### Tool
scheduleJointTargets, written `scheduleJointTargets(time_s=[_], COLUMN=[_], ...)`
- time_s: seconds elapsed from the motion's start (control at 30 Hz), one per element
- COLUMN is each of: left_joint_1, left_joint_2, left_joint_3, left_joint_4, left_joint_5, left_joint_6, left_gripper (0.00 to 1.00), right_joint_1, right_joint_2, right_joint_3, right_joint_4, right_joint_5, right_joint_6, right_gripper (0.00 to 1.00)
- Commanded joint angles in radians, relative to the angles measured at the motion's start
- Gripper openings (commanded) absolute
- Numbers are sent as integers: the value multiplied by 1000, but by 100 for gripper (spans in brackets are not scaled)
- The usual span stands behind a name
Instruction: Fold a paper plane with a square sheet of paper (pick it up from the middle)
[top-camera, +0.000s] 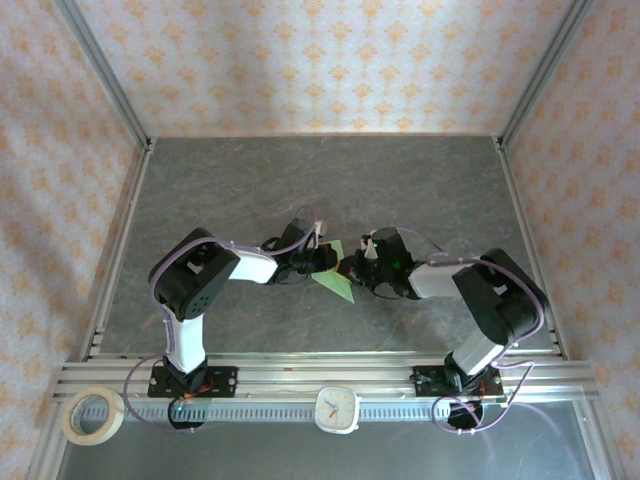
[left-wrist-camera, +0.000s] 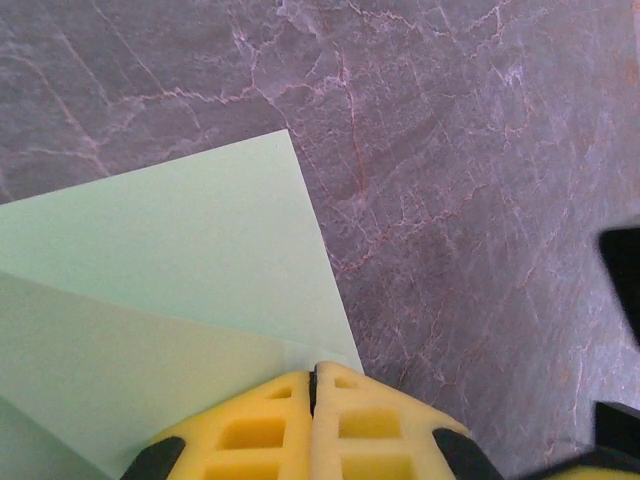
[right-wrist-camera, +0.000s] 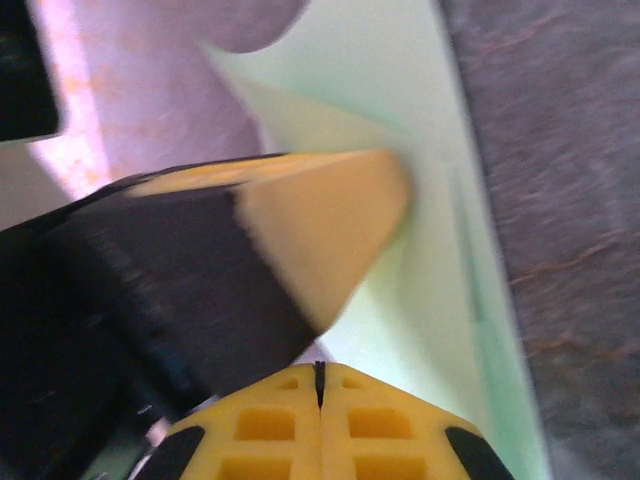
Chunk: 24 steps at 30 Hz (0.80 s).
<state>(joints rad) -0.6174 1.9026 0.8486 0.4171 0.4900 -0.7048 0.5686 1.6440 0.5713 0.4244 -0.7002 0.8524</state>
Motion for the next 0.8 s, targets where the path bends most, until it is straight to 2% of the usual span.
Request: scheduleJointTargets(time_s=[0.0, 0.1, 0.27, 0.4, 0.6, 0.77], left_joint_1=[-4, -4, -3, -4, -19, -52], left_joint_2=[42, 38, 17, -83, -152, -129], left_joint_3=[-13, -3, 29, 36, -39, -61], left_joint_4=[-52, -54, -80, -103, -72, -39], left_joint_5=[-20, -14, -11, -13, 23, 35], left_joint_6=[18, 22, 41, 50, 7, -27], left_gripper=[3, 3, 6, 10, 6, 5], right_joint_1=[-3, -3, -2, -3, -3, -3], right_joint_2=[65, 85, 83, 35, -19, -10], right_joint_3=[2, -45, -126, -127, -112, -113], right_joint_4=[-97, -129, -98, -157, -227, -220], right_joint_5=[78, 131, 109, 88, 79, 74], right_joint_6=[-37, -55, -65, -117, -156, -156], right_gripper=[0, 0, 0, 0, 0, 0])
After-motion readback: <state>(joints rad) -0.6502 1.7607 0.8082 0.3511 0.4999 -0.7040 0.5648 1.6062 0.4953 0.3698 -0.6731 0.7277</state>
